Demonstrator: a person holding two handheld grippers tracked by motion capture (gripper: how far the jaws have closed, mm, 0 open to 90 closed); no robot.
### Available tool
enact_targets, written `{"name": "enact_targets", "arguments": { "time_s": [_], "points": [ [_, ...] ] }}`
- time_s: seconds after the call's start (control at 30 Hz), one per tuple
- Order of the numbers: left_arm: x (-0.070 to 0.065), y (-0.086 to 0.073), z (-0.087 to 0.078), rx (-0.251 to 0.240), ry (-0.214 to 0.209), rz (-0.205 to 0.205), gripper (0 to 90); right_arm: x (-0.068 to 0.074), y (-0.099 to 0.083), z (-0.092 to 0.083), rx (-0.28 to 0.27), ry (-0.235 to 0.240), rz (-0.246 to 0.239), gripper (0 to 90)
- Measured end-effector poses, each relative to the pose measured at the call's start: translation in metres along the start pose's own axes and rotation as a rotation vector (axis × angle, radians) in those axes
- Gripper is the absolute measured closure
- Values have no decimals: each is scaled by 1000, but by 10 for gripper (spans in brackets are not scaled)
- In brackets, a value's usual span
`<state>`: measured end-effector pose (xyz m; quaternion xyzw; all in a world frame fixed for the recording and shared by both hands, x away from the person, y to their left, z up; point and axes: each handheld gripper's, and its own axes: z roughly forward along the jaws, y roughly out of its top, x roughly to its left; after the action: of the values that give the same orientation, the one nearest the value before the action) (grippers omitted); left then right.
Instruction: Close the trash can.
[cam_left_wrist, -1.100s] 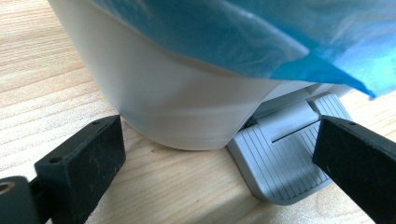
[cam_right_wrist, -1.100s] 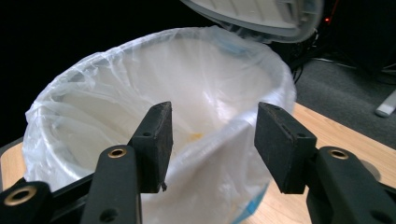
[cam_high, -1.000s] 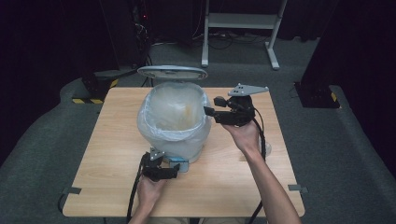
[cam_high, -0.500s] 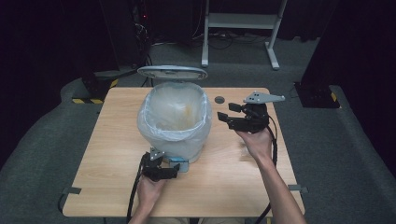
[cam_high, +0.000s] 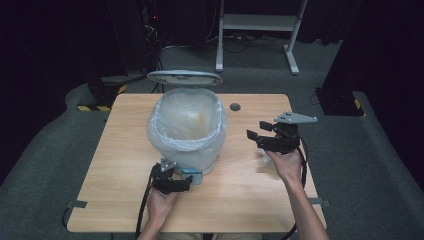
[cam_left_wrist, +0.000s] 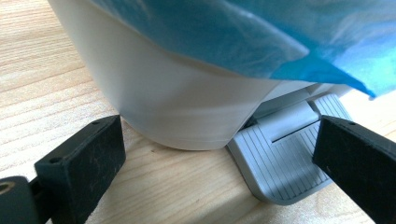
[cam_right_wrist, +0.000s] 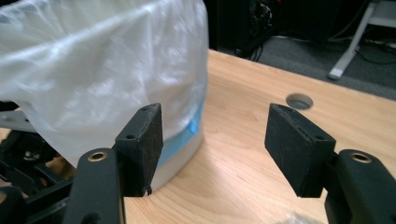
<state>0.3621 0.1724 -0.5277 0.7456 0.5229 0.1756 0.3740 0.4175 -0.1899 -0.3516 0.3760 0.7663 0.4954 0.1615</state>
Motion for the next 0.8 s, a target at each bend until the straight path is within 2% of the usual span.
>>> {"name": "enact_targets", "arguments": {
  "time_s": [0.4, 0.8],
  "points": [
    [0, 0, 0, 0, 0, 0, 25, -18, -32, -8, 30, -61, 52, 355],
    [0, 0, 0, 0, 0, 0, 25, -33, -60, -6, 54, -133, 86, 344]
  ]
}}
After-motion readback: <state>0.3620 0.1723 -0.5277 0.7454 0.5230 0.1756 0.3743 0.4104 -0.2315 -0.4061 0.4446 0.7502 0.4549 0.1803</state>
